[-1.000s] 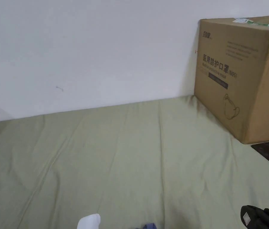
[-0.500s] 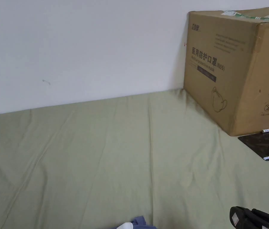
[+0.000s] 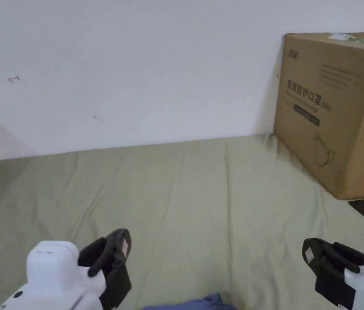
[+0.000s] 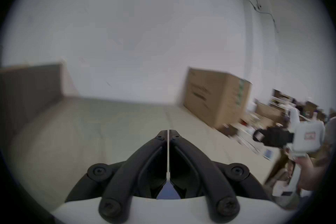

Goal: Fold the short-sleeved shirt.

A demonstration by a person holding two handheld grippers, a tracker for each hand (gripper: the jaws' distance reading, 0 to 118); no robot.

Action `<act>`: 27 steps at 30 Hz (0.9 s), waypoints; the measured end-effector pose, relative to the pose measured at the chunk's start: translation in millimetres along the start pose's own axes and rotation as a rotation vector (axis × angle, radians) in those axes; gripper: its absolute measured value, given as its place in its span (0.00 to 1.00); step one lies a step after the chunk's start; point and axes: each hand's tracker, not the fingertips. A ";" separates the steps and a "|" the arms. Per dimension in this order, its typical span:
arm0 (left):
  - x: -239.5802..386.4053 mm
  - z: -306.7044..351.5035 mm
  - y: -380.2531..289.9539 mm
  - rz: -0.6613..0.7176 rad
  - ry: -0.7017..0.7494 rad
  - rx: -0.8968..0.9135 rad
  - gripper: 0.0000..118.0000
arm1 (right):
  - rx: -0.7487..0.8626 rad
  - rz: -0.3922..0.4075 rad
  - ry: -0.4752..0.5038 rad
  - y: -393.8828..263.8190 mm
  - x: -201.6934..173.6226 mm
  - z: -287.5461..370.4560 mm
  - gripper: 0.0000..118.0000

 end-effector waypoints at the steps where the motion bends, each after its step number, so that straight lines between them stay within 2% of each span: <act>1: -5.5 7.4 8.1 0.014 0.034 0.020 0.01 | 0.026 0.007 0.004 2.4 -5.8 -0.7 0.05; 6: -22.9 25.3 18.1 -0.046 0.266 0.081 0.01 | 0.197 0.076 -0.020 3.0 -24.7 1.8 0.05; 8: -27.1 28.5 8.8 -0.044 0.306 0.070 0.01 | 0.241 0.143 -0.075 -7.6 -26.5 -0.4 0.05; 9: -28.8 29.9 3.3 -0.032 0.328 0.051 0.01 | 0.205 0.149 -0.105 -11.6 -25.8 -3.5 0.05; 12: -31.9 32.1 -6.6 -0.007 0.320 0.020 0.01 | 0.156 0.046 -0.088 -15.5 -17.8 -2.2 0.05; 16: -34.1 31.6 -9.7 -0.022 0.321 -0.005 0.01 | 0.154 0.088 -0.105 -12.2 -15.0 0.1 0.05; 18: -35.1 31.3 -9.6 -0.004 0.302 -0.016 0.01 | 0.135 0.065 -0.070 -11.3 -12.4 -0.6 0.05; 20: -37.0 29.9 -11.1 0.031 0.261 -0.034 0.01 | 0.043 0.005 -0.010 -19.7 -12.0 -10.4 0.05; 22: -44.1 29.9 -15.6 0.110 0.093 -0.070 0.01 | -0.122 -0.069 0.078 -39.1 -11.3 -32.0 0.05; 23: -45.5 29.0 -19.1 0.115 0.089 -0.097 0.01 | -0.232 -0.100 0.122 -51.8 -9.5 -48.6 0.05; 25: -43.9 27.6 -27.4 0.061 0.133 -0.145 0.01 | -0.429 -0.107 0.159 -80.3 -10.4 -81.9 0.05; 27: -44.7 27.7 -36.3 0.049 0.120 -0.176 0.01 | -0.563 -0.088 0.155 -109.6 -11.6 -110.0 0.05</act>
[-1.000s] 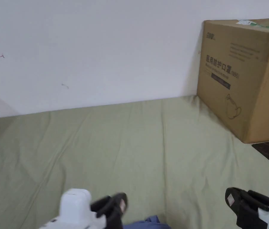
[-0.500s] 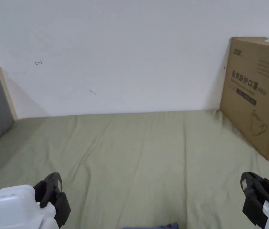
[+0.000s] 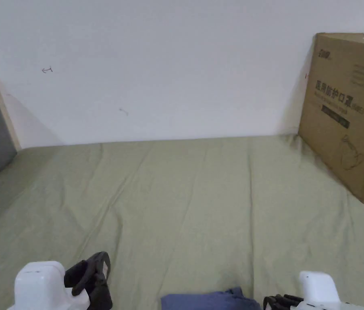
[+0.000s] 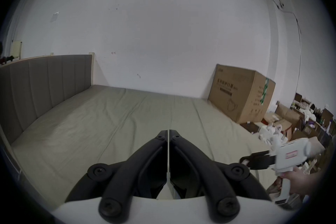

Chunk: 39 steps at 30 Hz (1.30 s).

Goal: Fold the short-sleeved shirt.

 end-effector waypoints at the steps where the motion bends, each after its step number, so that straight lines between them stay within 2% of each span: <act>1: -1.2 -1.1 -3.9 0.004 -0.003 -0.015 0.01 | -0.033 -0.016 -0.003 -4.6 3.7 -13.0 0.05; 5: -15.6 -8.6 -18.7 0.050 -0.021 -0.126 0.01 | -0.178 -0.084 -0.041 -20.0 19.1 -53.8 0.05; 6: -22.2 -14.7 -22.2 0.087 -0.052 -0.176 0.01 | -0.206 -0.081 -0.069 -23.5 22.9 -61.4 0.05; 9: -50.7 -40.6 -38.3 0.275 -0.202 -0.363 0.02 | -0.196 -0.105 -0.015 -27.3 32.6 -66.9 0.05; 10: -59.5 -50.9 -46.0 0.352 -0.258 -0.429 0.09 | -0.201 -0.102 -0.015 -25.6 32.5 -67.5 0.05; 11: -71.9 -63.0 -56.9 0.454 -0.332 -0.486 0.26 | -0.208 -0.099 -0.012 -24.6 32.3 -68.8 0.05; 12: -82.3 -75.1 -69.4 0.546 -0.400 -0.536 0.62 | -0.206 -0.092 -0.011 -25.6 28.6 -62.7 0.05; 13: -88.1 -85.7 -81.7 0.620 -0.450 -0.583 0.86 | -0.205 -0.086 -0.011 -25.8 28.0 -61.9 0.05; 14: -94.5 -97.8 -96.0 0.673 -0.491 -0.641 0.98 | -0.201 -0.081 -0.011 -26.5 26.8 -60.4 0.05; 15: -98.9 -107.5 -109.7 0.708 -0.518 -0.655 1.00 | -0.196 -0.077 -0.012 -27.2 25.5 -58.8 0.05; 17: -104.8 -126.2 -128.8 0.785 -0.541 -0.682 1.00 | -0.193 -0.072 -0.017 -27.7 24.4 -57.2 0.05; 21: -86.2 -166.7 -161.2 0.894 -0.706 -0.763 1.00 | -0.200 -0.059 -0.030 -26.2 21.5 -57.4 0.05; 25: -49.8 -199.8 -186.8 0.924 -0.845 -0.824 1.00 | -0.200 -0.061 -0.039 -26.5 19.1 -56.8 0.05; 26: -45.4 -203.4 -189.8 0.925 -0.824 -0.800 1.00 | -0.197 -0.063 -0.040 -27.0 18.6 -56.1 0.05; 27: -43.3 -204.6 -193.5 0.916 -0.790 -0.765 0.93 | -0.194 -0.065 -0.042 -27.6 18.1 -55.2 0.05; 28: -44.1 -206.0 -195.0 0.874 -0.706 -0.748 0.74 | -0.192 -0.068 -0.043 -28.3 21.2 -57.8 0.05; 29: -45.4 -206.1 -199.8 0.800 -0.574 -0.777 0.36 | -0.189 -0.074 -0.044 -28.8 21.6 -57.1 0.05; 30: -46.4 -205.8 -206.9 0.795 -0.548 -0.812 0.21 | -0.185 -0.084 -0.037 -29.2 22.6 -55.9 0.05; 31: -52.0 -204.0 -209.4 0.914 -0.673 -0.747 0.21 | -0.186 -0.093 -0.034 -28.8 22.6 -55.0 0.05; 33: -45.3 -201.1 -191.5 0.790 -0.605 -0.790 0.21 | -0.188 -0.109 -0.030 -24.6 22.4 -48.8 0.05; 39: -66.4 -167.7 -123.3 0.601 -0.569 -0.744 0.21 | -0.112 -0.124 0.022 -7.0 9.7 4.5 0.05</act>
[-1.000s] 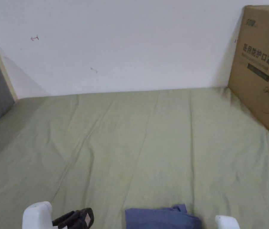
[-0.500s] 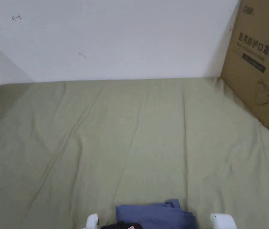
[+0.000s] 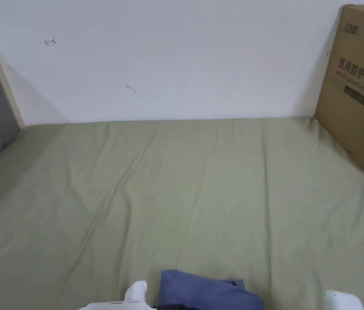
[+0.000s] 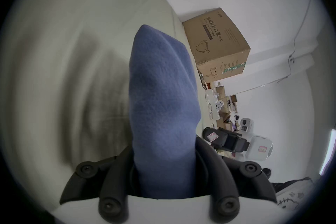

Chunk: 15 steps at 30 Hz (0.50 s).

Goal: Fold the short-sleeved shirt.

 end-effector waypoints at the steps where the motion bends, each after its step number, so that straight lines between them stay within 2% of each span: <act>1: 3.1 17.1 6.6 -0.023 0.031 0.001 0.21 | 0.016 0.009 0.003 0.9 -2.9 9.8 0.05; 5: -6.0 98.9 37.0 -0.083 0.208 -0.015 0.21 | 0.066 0.075 -0.003 1.6 -16.3 40.2 0.05; 9: -27.5 182.9 70.0 -0.151 0.421 0.020 0.21 | 0.086 0.156 -0.062 -3.4 -30.0 52.1 0.05; 12: -51.8 233.6 92.4 -0.132 0.539 0.042 0.21 | 0.087 0.141 -0.066 -5.6 -37.6 53.6 0.05; 15: -70.5 267.8 109.9 -0.149 0.684 0.033 0.21 | 0.065 0.068 -0.023 -2.4 -44.8 50.4 0.05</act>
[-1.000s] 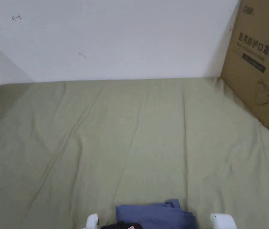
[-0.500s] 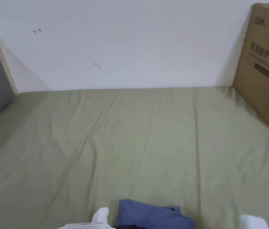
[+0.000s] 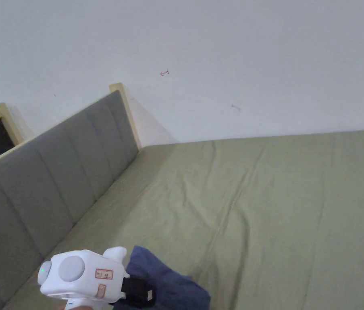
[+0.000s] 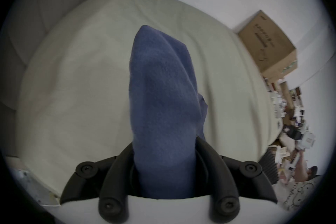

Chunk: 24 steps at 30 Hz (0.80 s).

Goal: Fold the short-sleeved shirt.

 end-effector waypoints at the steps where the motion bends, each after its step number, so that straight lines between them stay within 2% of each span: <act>1: -11.7 4.0 4.0 -0.013 0.051 -0.005 0.22 | 0.001 -0.002 0.004 1.5 -2.8 -0.2 0.05; 5: -48.1 14.0 11.5 -0.005 0.204 -0.023 0.24 | 0.024 0.061 -0.020 8.6 -19.9 1.7 0.05; 6: -53.7 17.1 12.3 -0.009 0.255 -0.016 0.40 | 0.025 0.071 -0.018 10.0 -22.9 2.4 0.05; 8: -61.4 22.3 12.9 -0.028 0.404 -0.002 0.93 | 0.029 0.085 -0.016 11.7 -26.9 3.6 0.05; 9: -65.1 27.7 8.7 -0.034 0.422 -0.002 0.99 | 0.031 0.089 -0.017 12.1 -28.3 3.9 0.05; 10: -67.6 31.7 5.9 -0.035 0.393 0.038 0.95 | 0.033 0.092 -0.019 12.3 -29.7 4.4 0.05; 14: -90.0 37.2 4.9 -0.033 0.424 0.039 0.96 | 0.027 0.102 -0.019 9.8 -31.2 1.8 0.05; 18: -74.2 33.2 -7.0 -0.031 0.414 0.038 0.95 | 0.023 0.095 -0.006 6.7 -30.9 1.6 0.05; 19: -65.8 26.9 -9.6 -0.040 0.389 0.016 0.92 | 0.025 0.095 -0.005 6.5 -30.6 1.9 0.05; 20: -49.7 18.6 -14.4 -0.079 0.347 -0.037 0.80 | 0.028 0.095 -0.005 6.6 -30.2 2.3 0.05; 21: -23.9 16.1 -18.1 -0.135 0.305 -0.049 0.44 | 0.032 0.098 -0.008 6.9 -29.8 3.2 0.05; 22: -2.0 9.9 -24.3 -0.195 0.280 -0.045 0.12 | 0.036 0.103 -0.012 7.2 -29.6 4.4 0.05; 23: 23.7 2.6 -32.8 -0.251 0.268 -0.027 0.01 | 0.041 0.110 -0.018 8.0 -28.9 5.6 0.05; 24: 51.2 -4.9 -43.0 -0.278 0.260 0.003 0.01 | 0.045 0.120 -0.025 8.9 -28.0 6.7 0.05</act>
